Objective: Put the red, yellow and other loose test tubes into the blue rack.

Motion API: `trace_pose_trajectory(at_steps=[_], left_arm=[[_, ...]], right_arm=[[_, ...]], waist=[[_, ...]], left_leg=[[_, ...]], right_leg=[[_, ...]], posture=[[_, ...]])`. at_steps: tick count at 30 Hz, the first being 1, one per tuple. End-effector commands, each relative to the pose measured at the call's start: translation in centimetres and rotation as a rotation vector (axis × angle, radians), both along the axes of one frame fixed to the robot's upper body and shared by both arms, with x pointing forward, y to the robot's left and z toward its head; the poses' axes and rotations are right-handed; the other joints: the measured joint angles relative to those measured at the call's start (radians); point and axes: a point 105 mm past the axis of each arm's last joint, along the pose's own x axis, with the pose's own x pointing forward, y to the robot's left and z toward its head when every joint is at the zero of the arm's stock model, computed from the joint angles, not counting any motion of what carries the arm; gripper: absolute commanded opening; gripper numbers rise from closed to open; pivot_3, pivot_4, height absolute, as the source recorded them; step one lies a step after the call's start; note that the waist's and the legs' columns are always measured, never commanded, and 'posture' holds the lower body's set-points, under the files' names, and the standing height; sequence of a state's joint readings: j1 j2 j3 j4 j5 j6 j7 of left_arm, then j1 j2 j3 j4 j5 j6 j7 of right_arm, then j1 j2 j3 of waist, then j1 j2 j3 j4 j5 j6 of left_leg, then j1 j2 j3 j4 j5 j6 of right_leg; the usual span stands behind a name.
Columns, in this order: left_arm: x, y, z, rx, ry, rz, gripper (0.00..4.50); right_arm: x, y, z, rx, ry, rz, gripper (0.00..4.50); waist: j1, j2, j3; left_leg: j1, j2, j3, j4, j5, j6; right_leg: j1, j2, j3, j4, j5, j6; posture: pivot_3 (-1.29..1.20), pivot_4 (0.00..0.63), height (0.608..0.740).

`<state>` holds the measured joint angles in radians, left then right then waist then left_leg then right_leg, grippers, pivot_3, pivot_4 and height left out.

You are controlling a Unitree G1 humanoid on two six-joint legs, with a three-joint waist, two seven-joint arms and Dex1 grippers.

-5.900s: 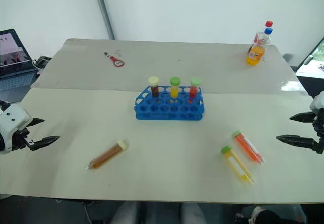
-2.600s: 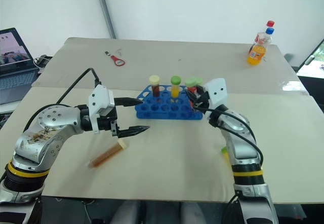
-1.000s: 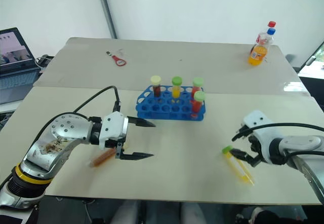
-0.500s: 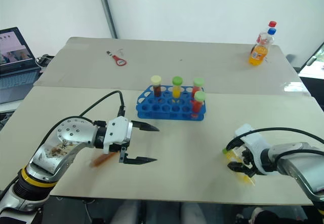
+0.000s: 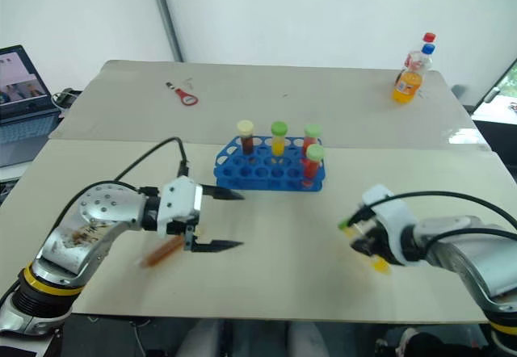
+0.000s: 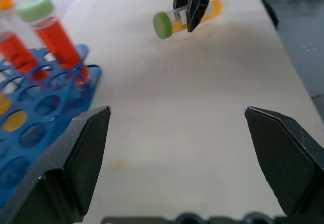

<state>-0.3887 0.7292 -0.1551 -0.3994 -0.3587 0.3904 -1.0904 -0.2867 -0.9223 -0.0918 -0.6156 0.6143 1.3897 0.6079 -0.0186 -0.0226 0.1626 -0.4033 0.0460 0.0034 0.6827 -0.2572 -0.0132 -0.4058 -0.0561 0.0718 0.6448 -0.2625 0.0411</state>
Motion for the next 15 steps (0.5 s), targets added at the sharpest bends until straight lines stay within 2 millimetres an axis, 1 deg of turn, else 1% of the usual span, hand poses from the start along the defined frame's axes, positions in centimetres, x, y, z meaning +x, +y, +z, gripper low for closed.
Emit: trace_pose_trajectory(at_steps=[1, 3, 6, 8, 10, 15], left_arm=[[1.2, 1.2, 1.1, -0.039, -0.044, 0.085, 4.5], [2.1, 1.9, 1.4, -0.06, -0.049, 0.138, 4.5], [2.9, 2.6, 1.8, -0.093, -0.053, 0.199, 4.5], [3.4, 3.0, 2.0, -0.118, -0.047, 0.23, 4.5], [3.6, 3.1, 2.2, -0.141, -0.036, 0.247, 4.5], [3.5, 3.0, 2.5, -0.164, 0.013, 0.25, 4.5]], right_arm=[[1.6, 4.1, 4.5, 0.214, -0.292, 0.109, 0.95], [2.5, 6.2, 6.1, 0.333, -0.43, 0.137, 0.95], [3.9, 8.1, 7.9, 0.464, -0.585, 0.105, 0.95], [4.6, 9.2, 8.6, 0.536, -0.686, 0.081, 0.95], [5.1, 10.0, 8.6, 0.561, -0.763, 0.065, 0.95], [6.6, 11.0, 7.3, 0.568, -0.884, -0.001, 0.95]], waist=[[0.001, 0.0, 0.0], [0.006, 0.0, 0.0], [0.008, 0.0, 0.0], [0.007, 0.0, 0.0], [0.007, 0.0, 0.0], [0.004, 0.0, 0.0]], left_leg=[[0.0, 0.001, -0.001, 0.0, 0.0, 0.0], [-0.001, 0.0, -0.001, 0.0, 0.0, 0.0], [-0.003, 0.0, -0.002, 0.0, 0.0, 0.0], [-0.003, -0.001, -0.002, 0.001, 0.0, 0.0], [-0.003, -0.001, -0.002, 0.001, 0.0, 0.0], [-0.003, -0.001, -0.002, 0.0, 0.001, -0.001]], right_leg=[[0.0, 0.001, 0.0, 0.0, 0.0, 0.0], [0.0, 0.001, 0.0, 0.0, 0.0, 0.0], [-0.001, 0.0, -0.001, 0.001, 0.0, 0.0], [-0.001, -0.001, -0.001, 0.001, 0.0, 0.0], [-0.001, -0.001, -0.001, 0.001, 0.0, 0.0], [-0.002, -0.001, -0.001, 0.003, 0.0, 0.0]], posture=[[0.0, 0.15, 0.74], [0.0, 0.15, 0.74], [0.0, 0.15, 0.74], [0.0, 0.15, 0.74], [0.0, 0.15, 0.74], [0.0, 0.15, 0.74]])
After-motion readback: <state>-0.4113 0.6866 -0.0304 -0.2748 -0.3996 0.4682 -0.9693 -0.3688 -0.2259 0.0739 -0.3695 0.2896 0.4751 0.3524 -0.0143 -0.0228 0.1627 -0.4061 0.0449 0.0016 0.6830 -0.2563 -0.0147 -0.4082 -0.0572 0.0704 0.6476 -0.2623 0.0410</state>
